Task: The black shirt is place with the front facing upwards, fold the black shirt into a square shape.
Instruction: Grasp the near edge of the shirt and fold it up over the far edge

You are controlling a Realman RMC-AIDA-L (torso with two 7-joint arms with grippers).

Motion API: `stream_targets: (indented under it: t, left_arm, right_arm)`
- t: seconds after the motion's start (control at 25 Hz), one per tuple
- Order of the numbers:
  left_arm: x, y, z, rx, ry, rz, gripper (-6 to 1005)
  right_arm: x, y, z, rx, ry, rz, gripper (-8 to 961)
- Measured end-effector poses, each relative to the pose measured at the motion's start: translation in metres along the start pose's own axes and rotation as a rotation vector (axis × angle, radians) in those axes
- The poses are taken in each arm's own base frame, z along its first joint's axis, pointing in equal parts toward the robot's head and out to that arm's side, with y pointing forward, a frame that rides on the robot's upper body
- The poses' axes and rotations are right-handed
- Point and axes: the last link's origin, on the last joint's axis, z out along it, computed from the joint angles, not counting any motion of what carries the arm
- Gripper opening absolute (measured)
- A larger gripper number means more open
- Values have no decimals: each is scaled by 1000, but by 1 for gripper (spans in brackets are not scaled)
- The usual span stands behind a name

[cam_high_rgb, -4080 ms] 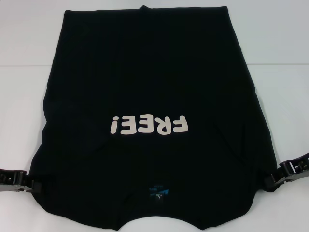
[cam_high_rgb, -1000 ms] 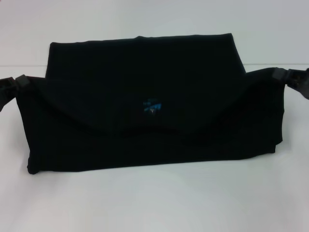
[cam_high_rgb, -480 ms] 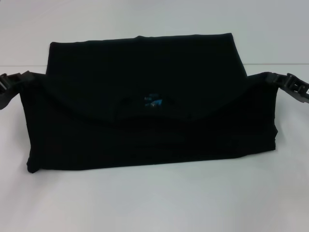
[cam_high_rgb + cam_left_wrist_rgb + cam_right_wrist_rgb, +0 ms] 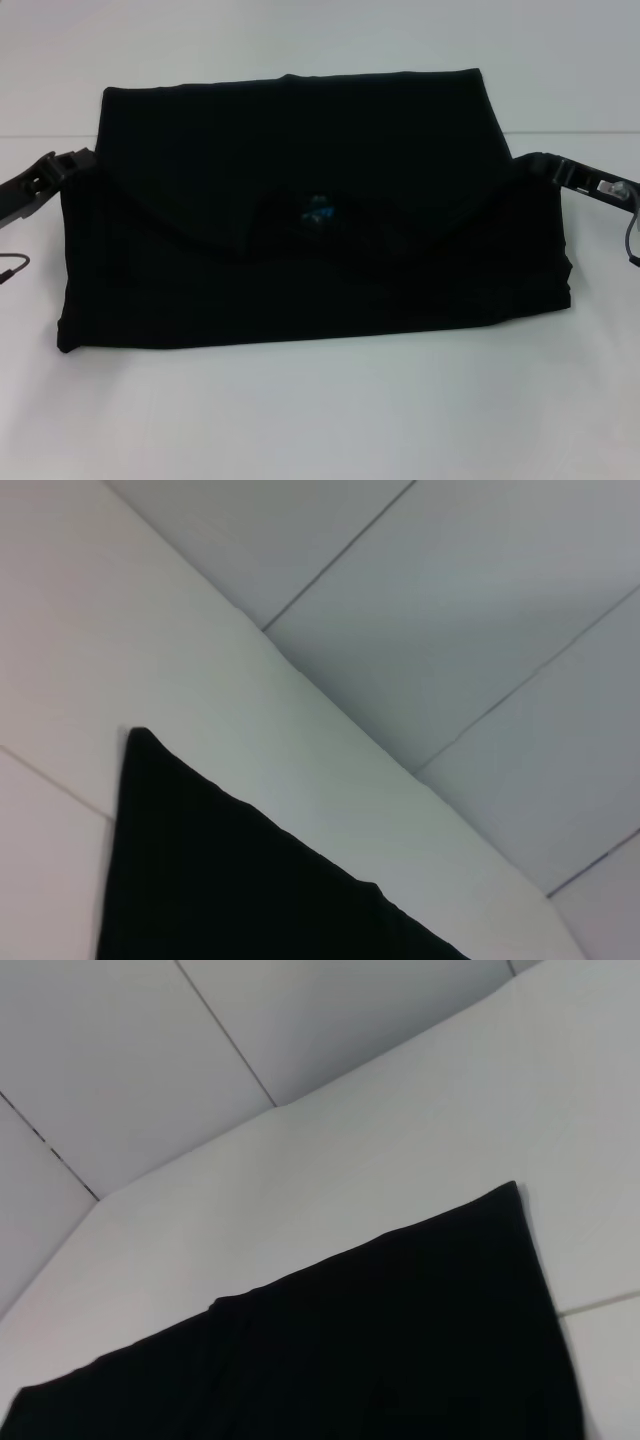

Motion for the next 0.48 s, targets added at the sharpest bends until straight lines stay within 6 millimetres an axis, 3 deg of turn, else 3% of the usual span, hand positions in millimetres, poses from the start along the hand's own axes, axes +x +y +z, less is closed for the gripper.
stream_targets:
  t: [0.48]
  left_arm:
    - [-3, -5, 9, 73, 25, 10, 80]
  right_arm:
    - [-2, 3, 6, 29, 11, -52, 100]
